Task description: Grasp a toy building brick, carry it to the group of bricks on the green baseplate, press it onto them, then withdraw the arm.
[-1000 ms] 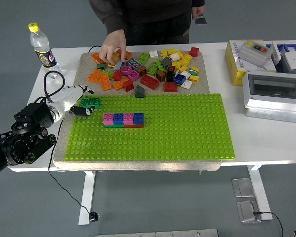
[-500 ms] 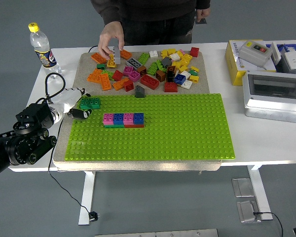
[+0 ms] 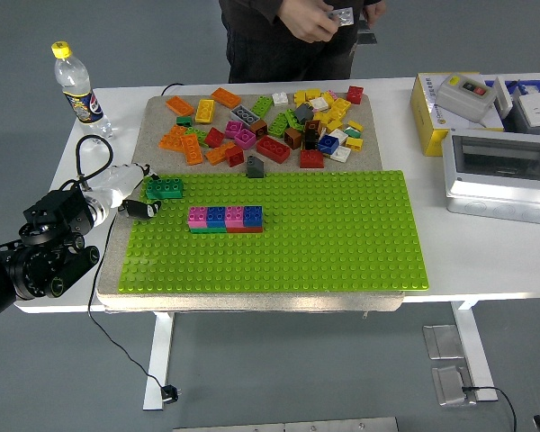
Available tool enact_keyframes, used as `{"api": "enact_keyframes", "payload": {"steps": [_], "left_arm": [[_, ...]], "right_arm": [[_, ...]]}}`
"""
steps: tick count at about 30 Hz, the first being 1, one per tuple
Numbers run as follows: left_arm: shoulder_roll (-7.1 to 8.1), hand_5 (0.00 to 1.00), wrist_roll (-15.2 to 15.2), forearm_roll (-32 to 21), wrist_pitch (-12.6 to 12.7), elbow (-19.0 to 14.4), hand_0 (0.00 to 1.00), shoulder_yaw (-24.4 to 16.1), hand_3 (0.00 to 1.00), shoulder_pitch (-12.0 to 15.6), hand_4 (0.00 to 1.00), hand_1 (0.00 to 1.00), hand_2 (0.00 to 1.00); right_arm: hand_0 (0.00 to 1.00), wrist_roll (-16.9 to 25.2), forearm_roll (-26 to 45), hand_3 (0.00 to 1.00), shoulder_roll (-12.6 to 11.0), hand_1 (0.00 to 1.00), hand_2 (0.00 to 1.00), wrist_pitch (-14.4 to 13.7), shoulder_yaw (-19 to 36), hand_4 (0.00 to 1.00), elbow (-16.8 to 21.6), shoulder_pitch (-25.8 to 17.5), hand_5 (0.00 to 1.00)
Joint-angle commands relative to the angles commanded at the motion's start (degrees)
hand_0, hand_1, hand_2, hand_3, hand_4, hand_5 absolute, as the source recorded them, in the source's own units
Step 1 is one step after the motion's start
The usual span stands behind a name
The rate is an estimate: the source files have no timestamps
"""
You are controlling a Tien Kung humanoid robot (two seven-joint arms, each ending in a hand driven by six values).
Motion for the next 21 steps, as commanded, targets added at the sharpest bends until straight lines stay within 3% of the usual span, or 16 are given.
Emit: {"api": "enact_keyframes", "payload": {"steps": [2, 19, 21], "left_arm": [[-0.06, 0.238, 0.04, -0.27, 0.08, 0.02, 0.998, 0.17, 0.665, 0.04, 0.474, 0.979, 0.975], [-0.56, 0.230, -0.32, -2.89, 1.11, -0.10, 0.998, 0.63, 0.656, 0.44, 0.450, 0.973, 0.971], [-0.55, 0.230, -0.54, -3.73, 1.26, -0.07, 0.998, 0.74, 0.597, 0.48, 0.434, 0.965, 0.962]], "right_arm": [[0.668, 0.04, 0.03, 0.660, 0.02, 0.633, 0.670, 0.01, 0.04, 0.347, 0.00, 0.01, 0.848], [0.669, 0.22, -0.37, 0.661, 0.04, 0.635, 0.671, 0.08, 0.71, 0.344, 0.00, 0.13, 0.847], [0.668, 0.20, -0.50, 0.659, 0.03, 0.632, 0.671, 0.06, 0.90, 0.344, 0.00, 0.12, 0.849]]}}
